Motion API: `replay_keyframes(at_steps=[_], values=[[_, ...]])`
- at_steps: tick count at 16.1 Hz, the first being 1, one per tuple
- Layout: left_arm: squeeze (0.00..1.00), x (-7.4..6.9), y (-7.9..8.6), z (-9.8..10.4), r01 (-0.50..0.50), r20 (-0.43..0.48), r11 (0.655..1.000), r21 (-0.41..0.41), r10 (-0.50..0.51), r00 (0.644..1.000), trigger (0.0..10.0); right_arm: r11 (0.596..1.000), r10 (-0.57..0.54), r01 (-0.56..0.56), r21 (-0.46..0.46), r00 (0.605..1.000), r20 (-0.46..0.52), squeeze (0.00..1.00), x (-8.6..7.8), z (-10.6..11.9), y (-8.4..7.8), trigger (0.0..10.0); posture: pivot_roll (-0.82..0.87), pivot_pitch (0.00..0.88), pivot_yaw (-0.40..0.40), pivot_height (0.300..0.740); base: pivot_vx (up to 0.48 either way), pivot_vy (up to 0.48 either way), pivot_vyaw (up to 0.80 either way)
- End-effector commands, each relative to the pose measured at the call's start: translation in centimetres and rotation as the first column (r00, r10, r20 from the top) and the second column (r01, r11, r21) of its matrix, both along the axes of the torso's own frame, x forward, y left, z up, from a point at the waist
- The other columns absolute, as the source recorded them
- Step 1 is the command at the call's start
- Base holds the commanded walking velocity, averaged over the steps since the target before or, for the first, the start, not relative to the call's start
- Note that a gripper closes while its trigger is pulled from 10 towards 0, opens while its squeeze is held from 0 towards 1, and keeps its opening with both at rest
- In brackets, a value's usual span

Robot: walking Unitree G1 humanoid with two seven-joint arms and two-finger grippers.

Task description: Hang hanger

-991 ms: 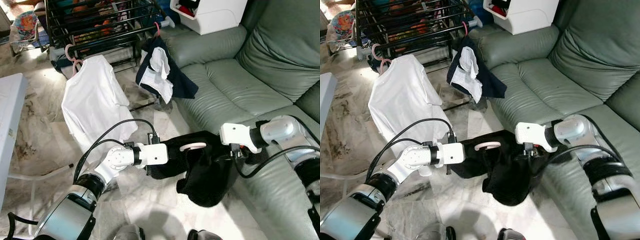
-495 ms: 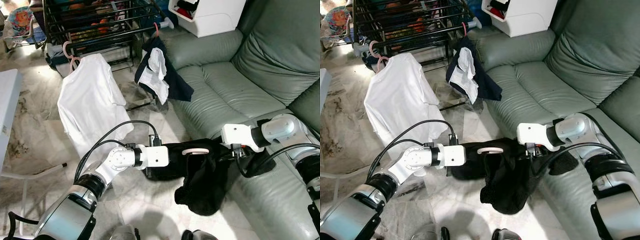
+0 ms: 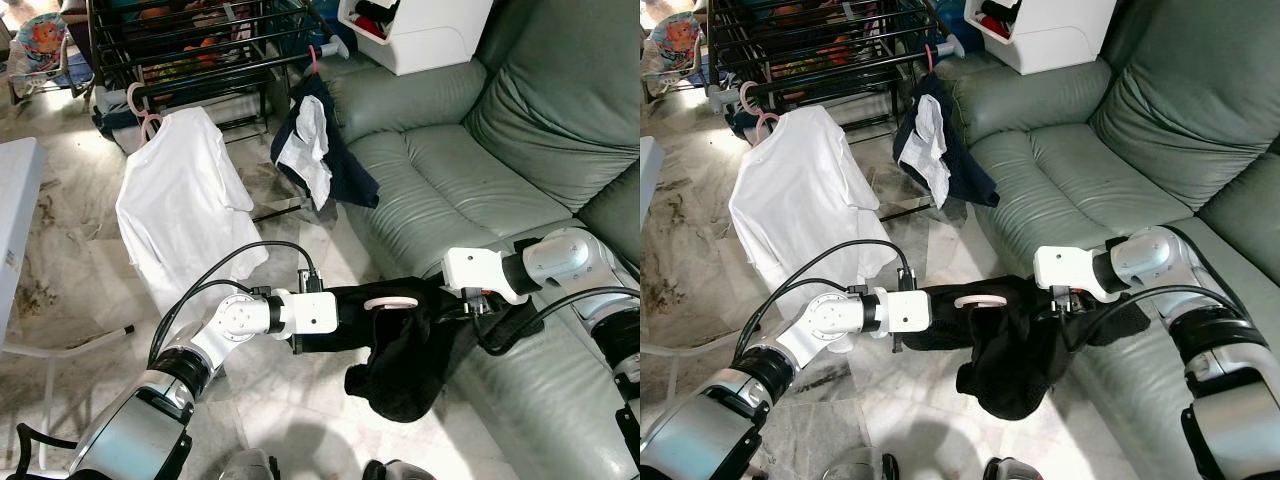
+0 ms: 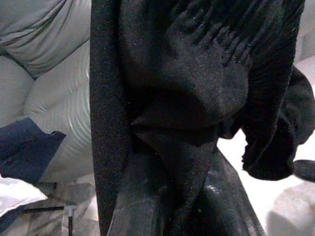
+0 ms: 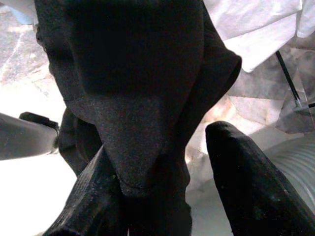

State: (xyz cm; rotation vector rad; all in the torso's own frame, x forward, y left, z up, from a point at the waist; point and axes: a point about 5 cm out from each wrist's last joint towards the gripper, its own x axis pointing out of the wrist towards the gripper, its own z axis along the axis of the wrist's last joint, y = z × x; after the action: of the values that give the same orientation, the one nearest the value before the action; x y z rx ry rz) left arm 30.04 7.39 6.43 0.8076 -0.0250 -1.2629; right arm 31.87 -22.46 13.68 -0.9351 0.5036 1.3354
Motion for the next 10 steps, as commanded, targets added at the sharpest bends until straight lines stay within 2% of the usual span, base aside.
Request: replay_keyframes(at_steps=[1,10], values=[[0.0,0.02,-0.03,0.25,0.018,0.014,1.0,0.002,-0.018,1.0,0.0,1.0,0.024,-0.024,-0.008,1.0,0.013,0.0,0.18,0.59,0.26,9.3,-0.11,0.027,0.041,0.74,0.0,0.0,0.0],[0.0,0.02,-0.03,0.25,0.018,0.014,1.0,0.002,-0.018,1.0,0.0,1.0,0.024,-0.024,-0.008,1.0,0.013,0.0,0.18,0.59,0.26,9.3,-0.11,0.027,0.041,0.74,0.0,0.0,0.0]])
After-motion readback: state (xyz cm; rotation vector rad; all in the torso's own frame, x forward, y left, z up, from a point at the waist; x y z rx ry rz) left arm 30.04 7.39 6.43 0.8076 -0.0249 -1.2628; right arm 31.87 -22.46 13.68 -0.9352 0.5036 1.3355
